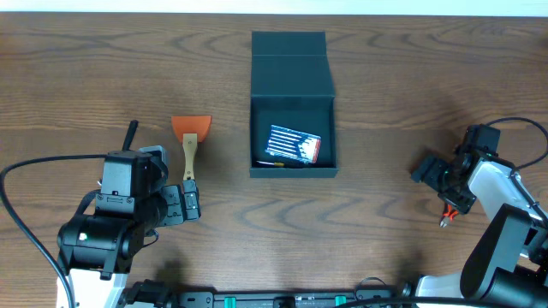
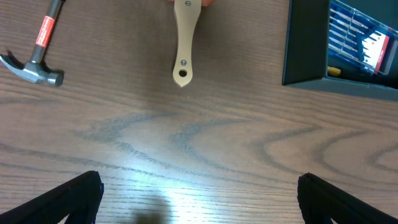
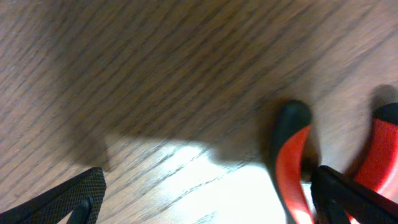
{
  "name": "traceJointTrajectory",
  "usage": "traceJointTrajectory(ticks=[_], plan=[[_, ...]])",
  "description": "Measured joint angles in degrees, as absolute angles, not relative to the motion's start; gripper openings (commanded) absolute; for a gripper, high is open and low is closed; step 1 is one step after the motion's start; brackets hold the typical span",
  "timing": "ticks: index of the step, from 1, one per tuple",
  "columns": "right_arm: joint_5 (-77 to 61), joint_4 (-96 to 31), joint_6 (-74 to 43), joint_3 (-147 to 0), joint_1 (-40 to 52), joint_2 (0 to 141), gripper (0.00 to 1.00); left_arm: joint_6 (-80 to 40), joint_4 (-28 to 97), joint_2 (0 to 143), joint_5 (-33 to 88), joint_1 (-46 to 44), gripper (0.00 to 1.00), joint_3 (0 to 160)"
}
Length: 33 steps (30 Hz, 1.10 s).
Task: Pack container
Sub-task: 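Move the right gripper to the red pliers and grasp them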
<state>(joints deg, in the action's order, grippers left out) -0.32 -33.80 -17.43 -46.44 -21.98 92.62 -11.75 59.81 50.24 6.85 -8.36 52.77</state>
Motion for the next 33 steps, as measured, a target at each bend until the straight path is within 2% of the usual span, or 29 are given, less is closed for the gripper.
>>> traceJointTrajectory(ticks=[16,21,25,27,33], plan=[[0.05,-33.50,-17.30,-46.11,-21.98,93.14,0.94,-11.75,59.81,50.24,6.85,-8.36,0.98,52.77],[2.00,-33.61,-17.04,-46.63,-21.98,94.26,0.82,-11.75,59.81,50.24,6.85,-8.36,0.98,52.77],[2.94,-33.32,-16.82,-47.07,-22.11,94.78,0.60,-11.75,59.81,50.24,6.85,-8.36,0.98,52.77],[2.94,-33.15,-16.75,-47.18,-22.26,94.89,0.58,-11.75,59.79,50.26,6.85,-8.36,0.98,52.77],[3.01,-32.97,-16.34,-47.20,-22.41,94.98,0.35,-11.75,59.81,50.24,6.85,-8.36,0.99,52.77]])
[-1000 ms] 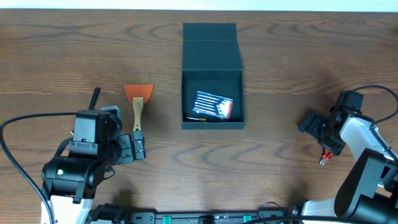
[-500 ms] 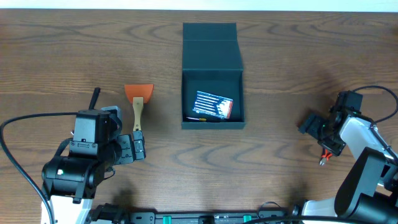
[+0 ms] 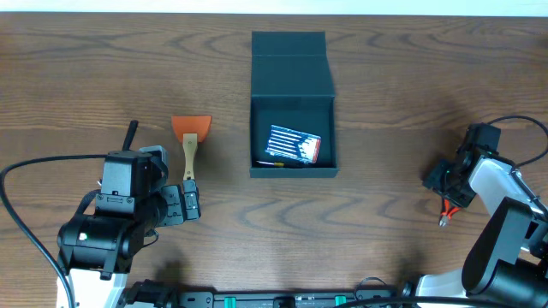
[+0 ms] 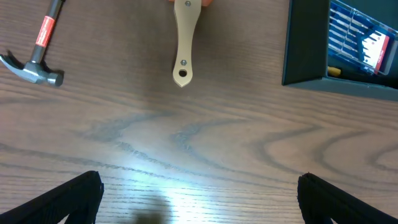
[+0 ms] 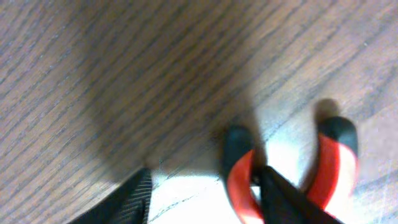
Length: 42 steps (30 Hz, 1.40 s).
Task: Pack container
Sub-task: 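Move the right gripper to the red pliers and grasp them, then carry the red pliers into the box and release them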
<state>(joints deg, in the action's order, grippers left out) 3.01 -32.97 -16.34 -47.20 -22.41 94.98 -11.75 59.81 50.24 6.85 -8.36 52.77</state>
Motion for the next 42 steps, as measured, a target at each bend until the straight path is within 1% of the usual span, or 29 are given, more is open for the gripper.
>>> traceJointTrajectory(ticks=[2,4,5,8,14,29,35,42], plan=[[3.07,-32.95,-16.12,-47.22,-22.41,94.98,0.27,-11.75,59.81,50.24,6.85,-8.36,0.98,52.77],[3.20,-32.97,-16.12,-47.22,-22.44,94.98,0.23,-11.75,59.79,50.24,6.83,-8.36,0.98,52.77],[3.40,-32.97,-16.14,-47.22,-22.44,95.00,0.18,-11.75,59.81,50.24,6.85,-8.36,0.99,52.77],[3.46,-32.99,-16.03,-47.22,-22.44,95.00,0.11,-11.75,59.81,50.24,6.85,-8.36,0.98,52.77],[3.60,-33.01,-16.03,-47.27,-22.44,94.98,0.01,-11.75,59.81,50.24,6.85,-8.36,0.98,52.77],[2.31,-34.00,-16.08,-48.10,-22.46,95.24,0.01,-11.75,59.81,50.24,6.85,-8.36,0.99,52.77],[-3.18,-41.58,-15.18,-50.68,-21.43,95.85,0.01,-11.75,59.81,50.26,6.85,-8.36,0.99,52.77],[-5.41,-50.81,-11.38,-60.45,-15.42,92.75,0.01,-11.75,59.81,50.26,6.85,-8.36,0.98,52.77]])
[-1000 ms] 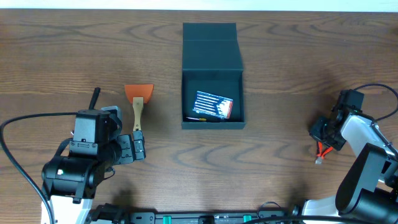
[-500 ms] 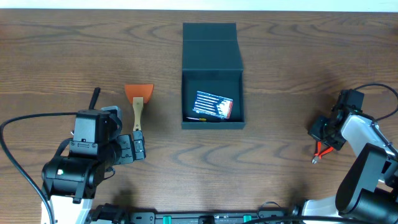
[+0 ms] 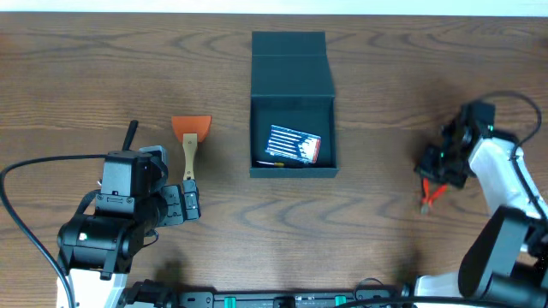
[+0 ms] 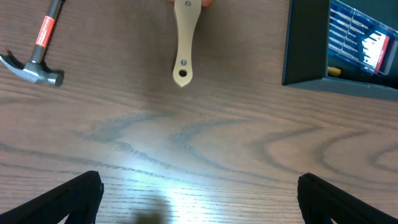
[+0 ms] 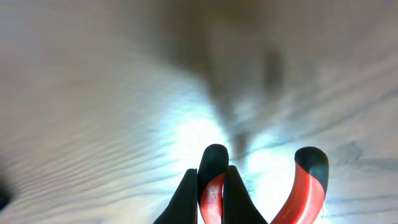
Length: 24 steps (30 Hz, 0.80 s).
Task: Pack container
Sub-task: 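Carry the red pliers into the box and release them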
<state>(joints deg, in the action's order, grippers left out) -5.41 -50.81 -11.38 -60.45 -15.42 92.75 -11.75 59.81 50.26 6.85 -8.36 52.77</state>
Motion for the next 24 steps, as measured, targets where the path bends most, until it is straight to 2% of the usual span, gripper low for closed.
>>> traceJointTrajectory(ticks=[6,12,18,24], plan=[[-6.74,-56.47,-5.15,-71.81,-6.24,88.40,0.01,-11.75,59.81,50.26,6.85,-8.36,0.98,52.77],[-10.48,-60.66,11.53,-82.26,8.51,88.12,0.01,-11.75,59.83,50.24,6.85,-8.36,0.99,52.77],[-12.23,-57.01,29.39,-84.60,21.89,88.03,0.01,-11.75,59.81,50.24,6.85,-8.36,0.99,52.77],[-12.80,-51.16,35.94,-84.79,27.51,90.28,0.01,-11.75,59.81,50.26,6.85,-8.36,0.99,52.77]])
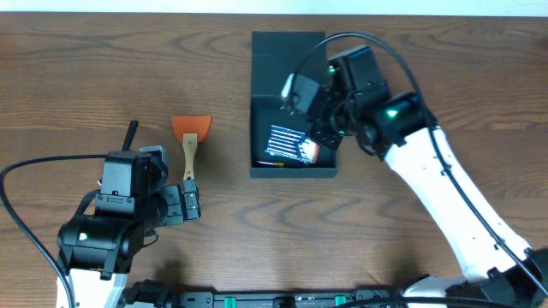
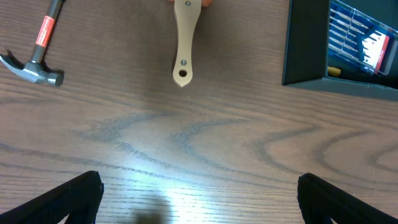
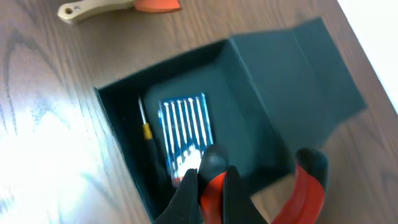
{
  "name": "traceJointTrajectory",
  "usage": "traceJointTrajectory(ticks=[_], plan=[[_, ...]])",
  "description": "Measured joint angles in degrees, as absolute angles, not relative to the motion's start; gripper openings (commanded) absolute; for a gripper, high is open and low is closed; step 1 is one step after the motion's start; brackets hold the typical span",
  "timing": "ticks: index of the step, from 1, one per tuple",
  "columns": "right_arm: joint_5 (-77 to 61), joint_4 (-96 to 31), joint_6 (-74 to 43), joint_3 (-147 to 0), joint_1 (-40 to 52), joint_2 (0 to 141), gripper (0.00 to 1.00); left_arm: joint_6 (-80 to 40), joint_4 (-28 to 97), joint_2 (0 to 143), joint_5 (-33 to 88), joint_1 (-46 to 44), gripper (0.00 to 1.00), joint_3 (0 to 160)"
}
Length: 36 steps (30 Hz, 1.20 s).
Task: Pack container
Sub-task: 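Carry the red pliers into the box and release them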
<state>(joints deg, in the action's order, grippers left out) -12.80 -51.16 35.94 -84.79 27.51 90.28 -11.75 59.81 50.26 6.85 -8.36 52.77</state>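
The dark open box (image 1: 257, 137) stands at the table's middle, its lid (image 1: 289, 53) folded back. Inside lie a clear pack of small screwdrivers (image 1: 293, 144) and a yellow-handled tool (image 3: 143, 122). My right gripper (image 3: 211, 180) is shut on one handle of the red and black pliers (image 3: 308, 180) and hovers over the box's right side (image 1: 330, 111). My left gripper (image 2: 199, 193) is open low over bare table at the near left, holding nothing. An orange scraper with a wooden handle (image 1: 189, 141) lies just beyond it.
A small hammer (image 2: 34, 53) with a red and black handle lies left of the scraper in the left wrist view. The table's far edge meets a white strip (image 1: 274, 7). Wood surface surrounds the box on all sides.
My right gripper, holding the pliers, has gone from the table's right side to above the open box. The left arm is unchanged.
My right gripper was open over the pliers lying at the far right of the table. Then its fingers were closer around one handle. Then it was shut on that handle and raised off the wood. Now the pliers hang over the box.
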Motion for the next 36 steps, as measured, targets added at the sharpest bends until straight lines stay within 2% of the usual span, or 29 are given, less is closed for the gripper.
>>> traceJointTrajectory(ticks=[10,18,20,25,28,32,36], plan=[[-14.17,-47.31,42.52,-85.01,30.15,107.79,0.01,-11.77,59.81,50.24,6.85,-8.36,0.99,52.77],[-17.43,-46.02,44.38,-85.01,30.46,114.41,0.02,-11.75,59.81,50.24,6.85,-8.36,0.99,52.77],[-18.06,-46.44,44.27,-85.01,30.46,116.40,0.09,-11.75,59.81,50.24,6.85,-8.36,0.98,52.77],[-19.27,-46.92,43.68,-85.01,30.46,119.00,0.36,-11.75,59.81,50.24,6.85,-8.36,0.99,52.77],[-19.73,-46.98,42.83,-85.06,30.46,119.00,0.46,-11.75,59.81,50.24,6.85,-8.36,0.98,52.77],[-19.77,-49.76,40.42,-86.15,30.44,119.00,0.55,-11.75,59.81,50.24,6.85,-8.36,0.98,52.77],[-18.55,-56.49,37.69,-91.77,30.17,119.00,0.57,-11.55,59.86,50.24,6.85,-8.36,0.99,52.77]])
